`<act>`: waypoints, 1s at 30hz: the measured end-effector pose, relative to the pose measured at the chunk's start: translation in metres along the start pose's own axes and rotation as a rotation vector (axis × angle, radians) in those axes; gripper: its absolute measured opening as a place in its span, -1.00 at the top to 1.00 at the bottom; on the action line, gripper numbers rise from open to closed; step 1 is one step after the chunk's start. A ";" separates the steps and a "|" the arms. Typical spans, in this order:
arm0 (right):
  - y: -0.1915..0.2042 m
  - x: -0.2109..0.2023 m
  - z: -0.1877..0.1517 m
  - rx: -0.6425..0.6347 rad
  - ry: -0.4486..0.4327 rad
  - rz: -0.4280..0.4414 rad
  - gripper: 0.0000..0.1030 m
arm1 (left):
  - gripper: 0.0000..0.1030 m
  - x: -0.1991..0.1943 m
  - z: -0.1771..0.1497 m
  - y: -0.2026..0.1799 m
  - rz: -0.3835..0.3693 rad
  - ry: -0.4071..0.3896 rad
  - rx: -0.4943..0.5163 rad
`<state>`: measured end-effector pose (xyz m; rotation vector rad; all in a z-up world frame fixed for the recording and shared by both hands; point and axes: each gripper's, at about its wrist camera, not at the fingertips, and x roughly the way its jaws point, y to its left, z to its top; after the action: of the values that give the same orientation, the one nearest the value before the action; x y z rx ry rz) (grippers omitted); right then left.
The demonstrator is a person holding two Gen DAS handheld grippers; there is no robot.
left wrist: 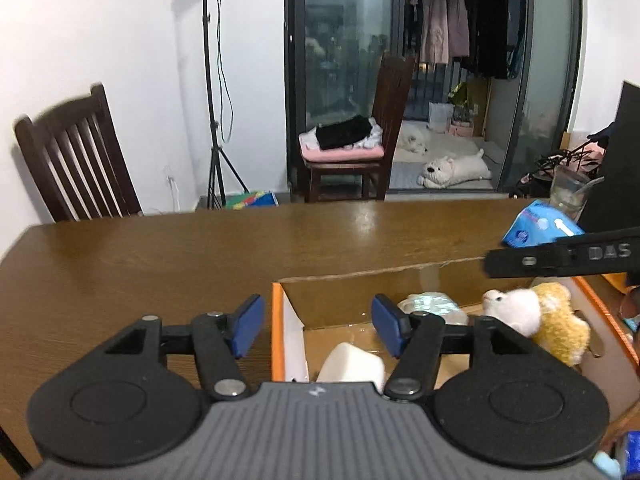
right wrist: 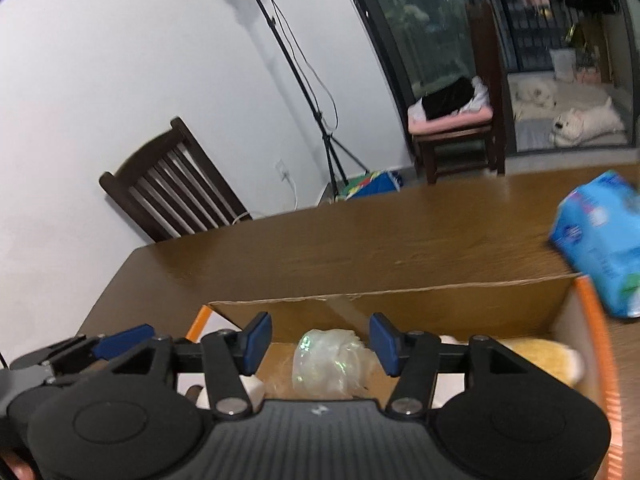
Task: Organize soft objects
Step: 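Lower the tape roll and plastic bag into the box and open both tools, then grasp the pink-and-cream sponge with the left tool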
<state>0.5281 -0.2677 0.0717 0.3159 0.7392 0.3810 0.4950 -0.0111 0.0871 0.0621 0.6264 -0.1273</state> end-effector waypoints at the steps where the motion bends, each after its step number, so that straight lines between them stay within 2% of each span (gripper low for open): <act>1: 0.001 -0.015 0.000 -0.013 -0.009 -0.007 -0.05 | -0.26 -0.013 0.002 -0.001 0.003 -0.015 0.006; 9: 0.019 -0.145 -0.012 -0.148 -0.114 -0.070 -0.19 | -0.41 -0.125 0.004 -0.016 -0.001 -0.143 0.056; 11: 0.024 -0.174 -0.020 -0.174 -0.139 -0.081 -0.26 | -0.43 -0.146 -0.002 -0.019 -0.004 -0.164 0.058; 15: 0.030 -0.223 -0.044 -0.201 -0.183 -0.079 -0.28 | -0.43 -0.185 -0.023 -0.028 -0.015 -0.194 0.062; 21: 0.043 -0.281 -0.112 -0.273 -0.272 -0.079 -0.37 | -0.54 -0.243 -0.092 -0.037 -0.035 -0.276 0.071; 23: 0.052 -0.296 -0.142 -0.313 -0.303 -0.089 -0.38 | -0.61 -0.261 -0.119 -0.037 -0.064 -0.296 0.068; 27: 0.070 -0.328 -0.206 -0.384 -0.377 -0.096 -0.39 | -0.63 -0.296 -0.173 -0.035 -0.092 -0.332 0.030; 30: 0.078 -0.350 -0.260 -0.421 -0.455 -0.111 -0.54 | -0.75 -0.321 -0.220 -0.035 -0.078 -0.384 -0.001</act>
<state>0.0916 -0.3162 0.1283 -0.0395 0.2183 0.3341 0.1051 0.0080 0.0973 0.0113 0.2454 -0.2087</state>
